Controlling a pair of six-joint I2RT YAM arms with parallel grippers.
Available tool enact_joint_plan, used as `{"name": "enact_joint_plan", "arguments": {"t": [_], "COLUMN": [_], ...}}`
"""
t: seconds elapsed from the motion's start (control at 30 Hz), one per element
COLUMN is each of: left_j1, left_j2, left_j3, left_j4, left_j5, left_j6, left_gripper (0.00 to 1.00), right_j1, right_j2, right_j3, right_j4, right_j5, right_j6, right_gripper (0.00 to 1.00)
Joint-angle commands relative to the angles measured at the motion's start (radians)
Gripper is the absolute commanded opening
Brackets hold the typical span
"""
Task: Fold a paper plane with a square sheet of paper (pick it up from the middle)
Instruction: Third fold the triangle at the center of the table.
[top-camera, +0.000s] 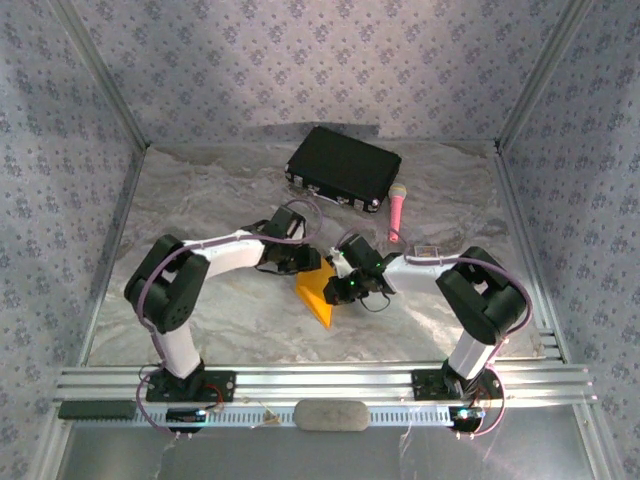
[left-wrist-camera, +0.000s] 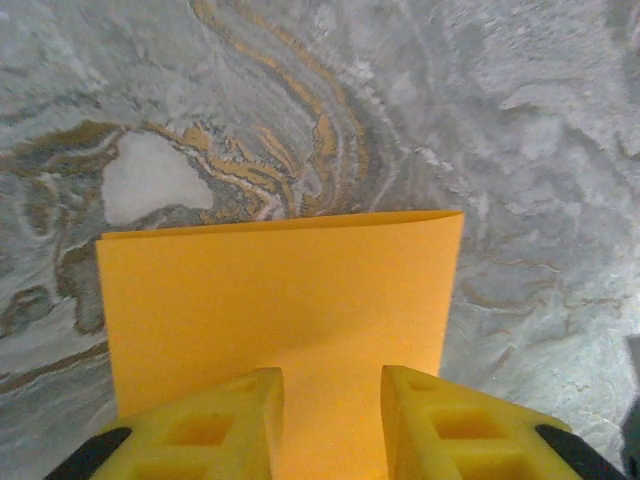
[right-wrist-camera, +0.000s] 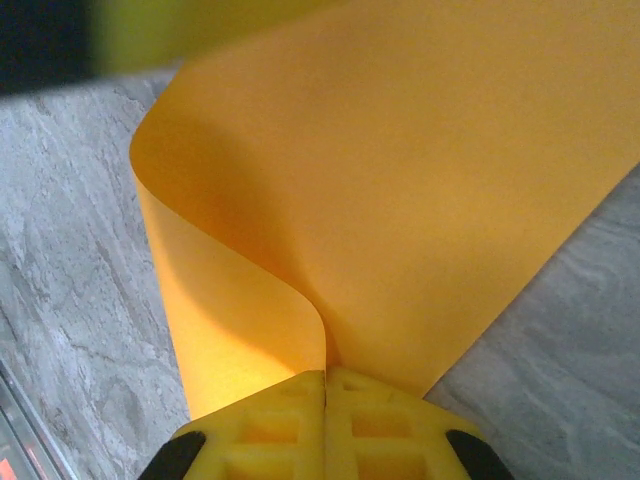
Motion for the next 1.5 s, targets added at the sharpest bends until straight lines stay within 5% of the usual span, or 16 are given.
{"name": "enact_joint_plan", "arguments": {"t": [0.0,0.13,0.5,1.0,1.47], "left_j1": [0.002,0.002,-0.007,-0.102,-0.113], "left_j2": [-0.078,-0.158,-0.369,-0.224,-0.198], "left_j3": [-0.027,-0.102,-0.319,-0.395,-0.426], "left_j4": [-0.027,0.041,0.262,0.497,0.512], "left_j5": [-0.045,-0.033,0.039,0.082,0.075], "left_j6": [-0.013,-0.06,-0.21,-0.348,-0.359], "left_gripper": [0.36,0.37,0.2,0.03,0.0], "right_j1": [-0.022,-0.037,-0.074,-0.076,-0.078], "right_j2": [0.034,0.032,0.085,0.074,0.067], "right_j3": [-0.002,0.004,0.081,0.071,0.059], "right_j4": [-0.072,-0.085,-0.174,-0.163,-0.153], "right_j5": [0.03,0.004,-0.053,-0.012,-0.007], "right_j6": [-0.04,-0.073,-0.162,-0.134,-0.126], "right_gripper": [0.01,0.01,0.01,0.01,0.0]}}
